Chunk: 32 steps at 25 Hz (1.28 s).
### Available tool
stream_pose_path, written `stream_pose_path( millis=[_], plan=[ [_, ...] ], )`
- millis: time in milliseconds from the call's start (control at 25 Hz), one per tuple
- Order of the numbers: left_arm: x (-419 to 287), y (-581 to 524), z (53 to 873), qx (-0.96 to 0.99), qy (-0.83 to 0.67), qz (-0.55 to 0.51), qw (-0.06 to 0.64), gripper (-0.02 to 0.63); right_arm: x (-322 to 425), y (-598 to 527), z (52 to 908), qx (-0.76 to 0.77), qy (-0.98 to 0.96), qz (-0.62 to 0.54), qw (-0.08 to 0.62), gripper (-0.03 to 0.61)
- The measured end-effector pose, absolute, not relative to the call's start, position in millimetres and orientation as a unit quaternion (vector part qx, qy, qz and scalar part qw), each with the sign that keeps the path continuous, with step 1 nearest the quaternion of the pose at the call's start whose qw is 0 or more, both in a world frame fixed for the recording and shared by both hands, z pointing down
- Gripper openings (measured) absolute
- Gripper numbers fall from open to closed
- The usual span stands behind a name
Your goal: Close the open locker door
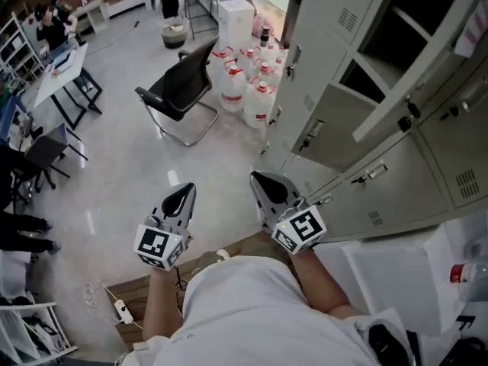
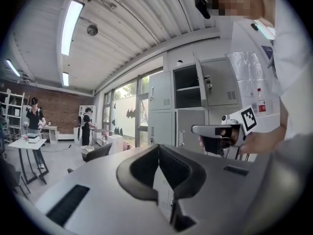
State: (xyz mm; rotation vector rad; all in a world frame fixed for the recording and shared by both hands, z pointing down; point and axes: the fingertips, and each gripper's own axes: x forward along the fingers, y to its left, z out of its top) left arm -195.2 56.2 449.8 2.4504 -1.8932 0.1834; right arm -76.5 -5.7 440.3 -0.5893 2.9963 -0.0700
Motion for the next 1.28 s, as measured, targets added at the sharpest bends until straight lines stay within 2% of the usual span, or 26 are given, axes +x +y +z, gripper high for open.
stream_pose_path(
  millis=[320, 880, 1280],
  plan=[
    [-178, -8, 436, 0.852, -0.520, 0.052, -0.005, 0.004, -44, -47, 420, -0.304, 0.951, 0.010, 0.055, 0.012],
    [-58, -89, 424, 0.913, -0.406, 0.034, -0.010, 0.003, 86, -77, 365, -0.428, 0.899, 0.066, 0.067, 0.023],
    [-5, -105, 427, 0.920, -0.392, 0.030, -0.005, 0.003, 120, -88, 342, -0.430, 0.896, 0.086, 0.072, 0.092]
  ],
)
